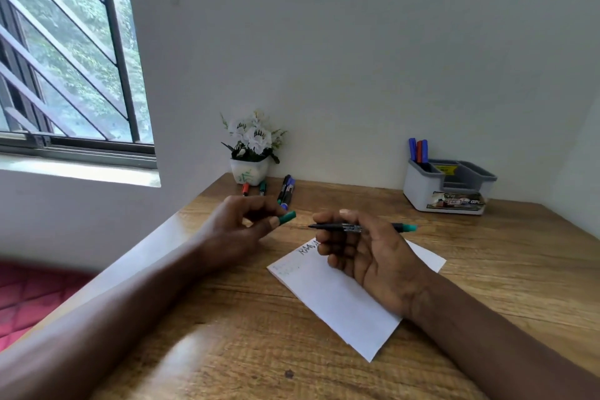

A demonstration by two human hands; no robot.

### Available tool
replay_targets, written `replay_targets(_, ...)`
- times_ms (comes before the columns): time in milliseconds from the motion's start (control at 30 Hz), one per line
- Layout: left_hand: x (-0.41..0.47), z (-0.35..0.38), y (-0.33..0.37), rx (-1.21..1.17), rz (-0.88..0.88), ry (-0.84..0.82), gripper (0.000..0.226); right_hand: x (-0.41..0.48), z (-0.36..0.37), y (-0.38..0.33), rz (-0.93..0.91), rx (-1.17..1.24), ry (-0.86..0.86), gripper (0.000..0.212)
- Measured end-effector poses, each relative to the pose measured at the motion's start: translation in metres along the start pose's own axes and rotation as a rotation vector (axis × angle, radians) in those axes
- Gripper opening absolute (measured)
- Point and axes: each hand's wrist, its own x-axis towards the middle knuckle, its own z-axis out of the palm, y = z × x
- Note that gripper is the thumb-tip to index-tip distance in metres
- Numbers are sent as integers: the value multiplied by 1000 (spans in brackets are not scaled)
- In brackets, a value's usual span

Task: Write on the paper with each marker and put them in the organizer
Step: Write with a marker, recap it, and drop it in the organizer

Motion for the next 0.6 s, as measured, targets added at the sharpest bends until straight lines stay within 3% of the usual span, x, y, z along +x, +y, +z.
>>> replay_targets(433, -8, -1, 13, 17, 93, -86, 18, 2, -4, 3, -35, -3, -22, 27)
replay_targets(600, -11, 1, 18, -69, 130, -112, 19, 0, -1, 5, -88, -67, -5, 10)
